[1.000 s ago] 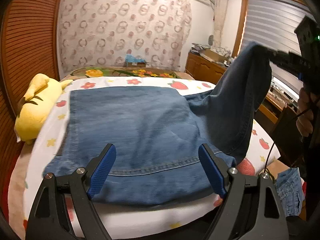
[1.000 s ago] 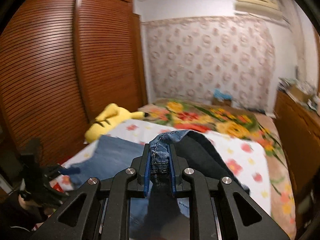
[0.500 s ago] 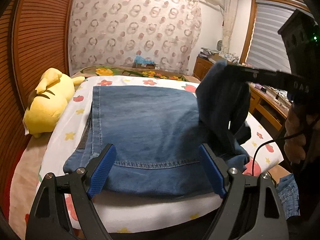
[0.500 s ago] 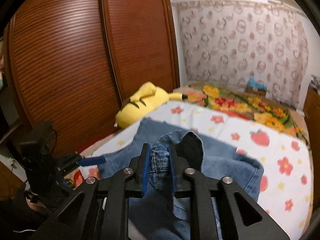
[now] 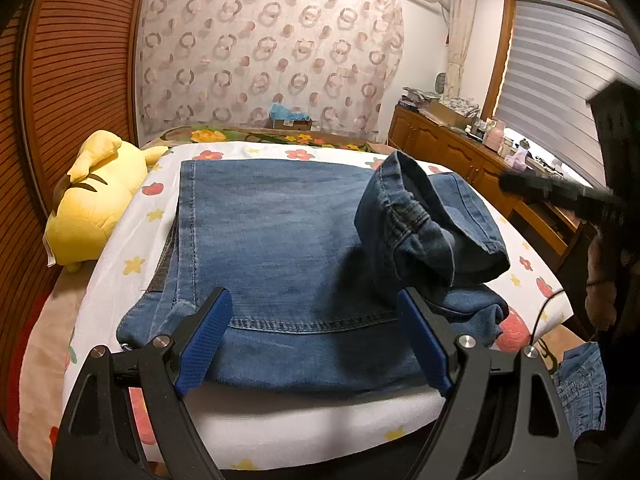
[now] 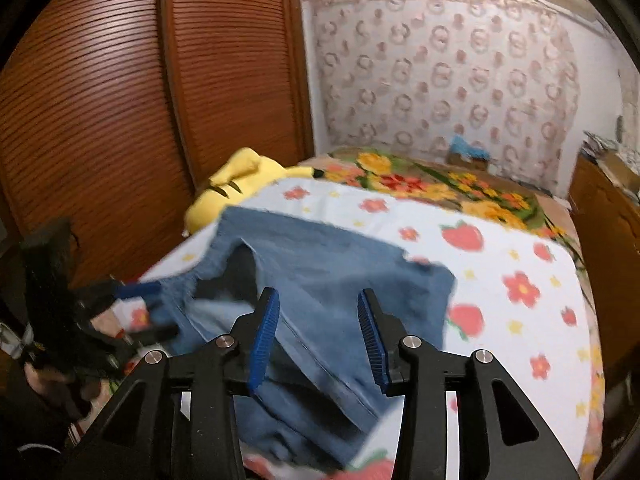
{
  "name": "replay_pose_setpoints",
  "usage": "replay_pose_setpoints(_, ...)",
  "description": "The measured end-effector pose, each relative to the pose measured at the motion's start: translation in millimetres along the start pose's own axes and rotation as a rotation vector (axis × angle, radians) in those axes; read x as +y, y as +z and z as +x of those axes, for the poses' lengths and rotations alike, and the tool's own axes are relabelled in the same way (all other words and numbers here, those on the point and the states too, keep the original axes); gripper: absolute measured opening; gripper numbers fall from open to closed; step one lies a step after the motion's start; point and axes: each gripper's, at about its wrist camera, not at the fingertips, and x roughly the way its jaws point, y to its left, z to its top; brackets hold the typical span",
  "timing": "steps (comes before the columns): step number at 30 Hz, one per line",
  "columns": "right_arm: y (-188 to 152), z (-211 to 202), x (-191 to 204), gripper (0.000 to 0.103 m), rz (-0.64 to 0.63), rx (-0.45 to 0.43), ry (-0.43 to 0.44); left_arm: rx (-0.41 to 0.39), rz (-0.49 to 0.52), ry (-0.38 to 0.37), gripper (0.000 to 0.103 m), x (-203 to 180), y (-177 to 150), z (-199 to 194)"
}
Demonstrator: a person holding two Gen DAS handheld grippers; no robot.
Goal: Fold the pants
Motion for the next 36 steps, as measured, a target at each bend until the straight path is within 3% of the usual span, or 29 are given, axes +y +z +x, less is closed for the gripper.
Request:
replay_pose_setpoints(10,-22,-11,-4,0.042,0.089,0.06,-0.043,-0.019,0.025,-0.069,0.085,-11,13,-3)
replay_pose_setpoints(18,-23,14,11,0.042,0.097,0.103,-0.019,-0.047,0.056,-0.131,0.083,-26,34,-2)
replay_pose_setpoints(22,-21,29,15,0.042,0.097,0.124,0.006,-0.024,0.045,-0.192,0.062,-27,45,12)
replay_pose_setpoints(27,-19,46,18,0.042,0.067,0.156,0.02,0.011,0.053,-0.193,0.033,-27,51,31)
replay_pose_setpoints(30,-9,49,12,0.042,0.071,0.146,0.018,0.019,0.071,-0.178,0.022,-27,49,34)
replay_pose_setpoints(31,-10,46,10,0.038,0.078,0.136,0.022,0.017,0.075,-0.178,0.021,-27,47,34)
replay_pose_setpoints(32,-8,46,5,0.015,0.081,0.118,0.025,0.014,0.076,-0.178,0.018,-27,46,32)
replay_pose_setpoints(33,-4,44,3,0.008,0.08,0.103,0.032,0.011,0.08,-0.177,0.017,-27,45,30)
replay_pose_setpoints(36,9,43,-12,0.004,0.102,0.067,0.035,-0.02,0.08,-0.184,0.016,-28,43,16)
